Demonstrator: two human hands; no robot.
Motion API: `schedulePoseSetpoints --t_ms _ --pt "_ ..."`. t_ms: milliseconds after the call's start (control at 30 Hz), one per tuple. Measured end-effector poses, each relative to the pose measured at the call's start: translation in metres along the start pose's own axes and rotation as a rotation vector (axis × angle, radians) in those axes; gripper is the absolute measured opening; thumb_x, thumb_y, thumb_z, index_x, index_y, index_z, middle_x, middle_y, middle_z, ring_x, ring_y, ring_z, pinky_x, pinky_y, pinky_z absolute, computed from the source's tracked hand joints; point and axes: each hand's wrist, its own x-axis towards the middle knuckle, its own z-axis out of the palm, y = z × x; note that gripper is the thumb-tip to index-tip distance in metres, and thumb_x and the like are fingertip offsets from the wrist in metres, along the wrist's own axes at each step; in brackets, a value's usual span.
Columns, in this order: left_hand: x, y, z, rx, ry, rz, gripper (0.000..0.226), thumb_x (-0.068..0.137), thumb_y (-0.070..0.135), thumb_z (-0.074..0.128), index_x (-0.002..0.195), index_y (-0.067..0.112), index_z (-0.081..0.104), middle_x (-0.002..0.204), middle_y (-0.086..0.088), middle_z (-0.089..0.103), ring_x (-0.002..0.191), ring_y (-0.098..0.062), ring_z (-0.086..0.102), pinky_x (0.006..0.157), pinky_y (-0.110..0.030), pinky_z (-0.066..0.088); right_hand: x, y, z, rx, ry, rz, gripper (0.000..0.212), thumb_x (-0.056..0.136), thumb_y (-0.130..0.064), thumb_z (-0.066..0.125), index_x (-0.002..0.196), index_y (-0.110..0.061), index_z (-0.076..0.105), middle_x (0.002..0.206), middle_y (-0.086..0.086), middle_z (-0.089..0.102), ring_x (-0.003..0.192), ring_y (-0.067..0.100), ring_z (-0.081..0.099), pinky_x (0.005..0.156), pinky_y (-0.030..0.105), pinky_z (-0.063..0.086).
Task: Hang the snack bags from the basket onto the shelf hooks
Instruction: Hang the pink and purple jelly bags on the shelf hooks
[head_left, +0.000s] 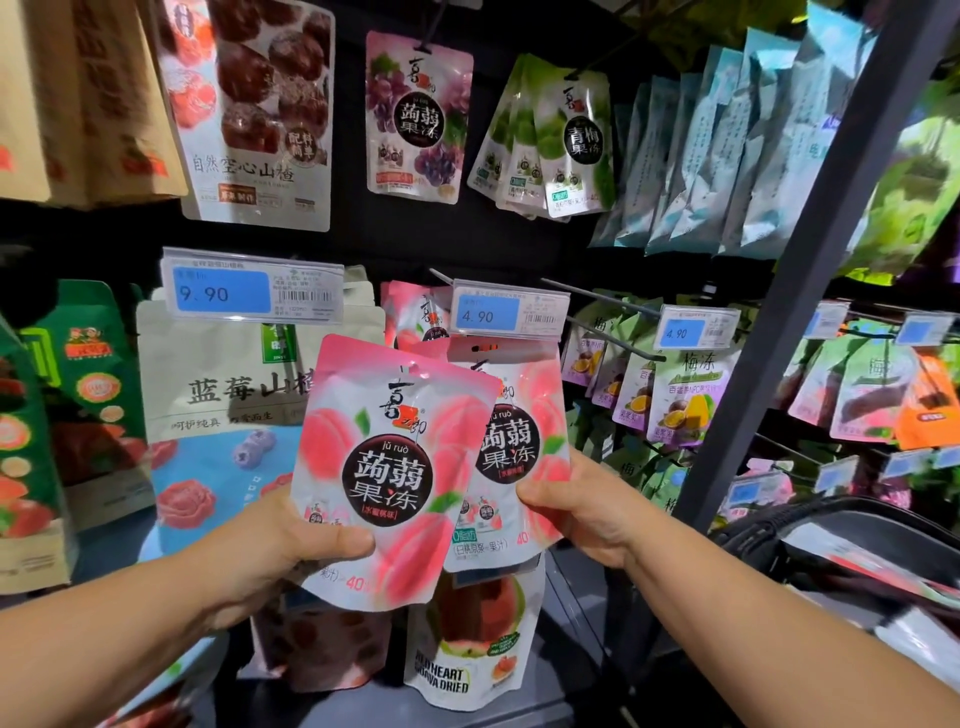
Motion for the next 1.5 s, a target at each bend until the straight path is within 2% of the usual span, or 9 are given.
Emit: schedulePoseSetpoints --t_ms 200,467,767,1000,1100,1233,1300,1400,1500 --pt "-0.002 0.001 -0.003 -0.006 -0.037 0.003 0.085 0.041 0.008 0.088 0.122 0.003 0.062 0.115 -0.021 0.07 0.105 -0.035 0.069 0.077 -0.03 0.059 -0.001 -0.005 0.003 0.013 0.004 -0.042 0.046 0.072 0.001 0.066 0.117 -0.006 0.06 0.107 0.015 0.074 0.096 0.027 0.072 0.08 0.037 0.06" --pt "0.002 -0.005 -0.007 0.031 0.005 -0.029 0.076 0.04 0.015 0.094 0.113 0.007 0.07 0.117 -0.022 0.069 0.111 -0.04 0.065 0.105 -0.053 0.045 0.006 -0.005 0.004 0.001 0.074 -0.049 0.037 0.082 0.007 0.068 0.116 -0.008 0.061 0.104 0.013 0.075 0.092 0.025 0.073 0.075 0.036 0.061" --pt "0.006 -0.006 0.003 -0.009 0.059 -0.015 0.061 0.04 0.006 0.089 0.099 0.003 0.073 0.1 -0.021 0.074 0.082 -0.028 0.075 0.057 -0.025 0.057 0.025 0.007 0.006 -0.022 0.208 -0.027 0.021 0.098 -0.01 0.054 0.118 -0.01 0.062 0.097 0.003 0.077 0.087 0.016 0.073 0.075 0.029 0.06" --pt "0.009 -0.007 0.011 -0.011 0.057 -0.002 0.085 0.011 0.029 0.101 0.09 0.005 0.077 0.095 -0.019 0.075 0.079 -0.025 0.075 0.056 -0.024 0.057 0.024 0.009 0.003 -0.149 0.269 -0.006 0.033 0.1 -0.035 0.054 0.12 -0.01 0.062 0.108 0.006 0.075 0.101 0.024 0.071 0.089 0.038 0.056" --pt "0.012 -0.009 0.015 -0.018 0.058 0.004 0.095 0.013 0.03 0.101 0.1 0.003 0.073 0.101 -0.019 0.074 0.087 -0.027 0.074 0.063 -0.026 0.059 0.022 0.012 -0.001 -0.34 0.374 -0.059 0.058 0.083 -0.054 0.07 0.112 -0.005 0.058 0.094 0.01 0.068 0.082 0.025 0.066 0.08 0.04 0.052" --pt "0.021 -0.015 0.018 -0.04 0.018 -0.033 0.073 0.038 0.01 0.092 0.107 0.0 0.07 0.108 -0.022 0.072 0.091 -0.029 0.073 0.067 -0.028 0.059 0.012 0.015 -0.006 -0.539 0.6 -0.181 0.036 0.092 -0.035 0.066 0.117 -0.018 0.047 0.104 -0.003 0.056 0.093 0.01 0.057 0.085 0.028 0.046" --pt "0.024 -0.018 0.023 -0.056 0.002 -0.047 0.085 0.031 0.015 0.097 0.11 -0.001 0.07 0.108 -0.023 0.072 0.096 -0.033 0.072 0.07 -0.031 0.06 0.004 0.014 -0.004 -0.659 0.66 -0.314 0.029 0.092 -0.033 0.066 0.111 -0.018 0.05 0.098 -0.001 0.053 0.088 0.011 0.054 0.079 0.023 0.042" --pt "0.03 -0.022 0.03 -0.067 -0.007 -0.057 0.079 0.035 0.012 0.095 0.109 0.0 0.071 0.108 -0.021 0.072 0.098 -0.033 0.071 0.073 -0.032 0.06 -0.006 0.011 0.008 -0.626 0.48 -0.303 0.031 0.091 -0.042 0.066 0.096 -0.013 0.057 0.082 0.0 0.053 0.074 0.011 0.051 0.068 0.018 0.042" --pt "0.035 -0.023 0.04 -0.083 -0.011 -0.059 0.066 0.045 0.01 0.087 0.109 0.003 0.071 0.112 -0.021 0.071 0.104 -0.035 0.069 0.089 -0.044 0.058 -0.009 0.014 0.016 -0.518 0.261 -0.147 0.055 0.079 -0.065 0.061 0.096 -0.013 0.062 0.083 -0.001 0.06 0.08 0.012 0.057 0.077 0.028 0.046"
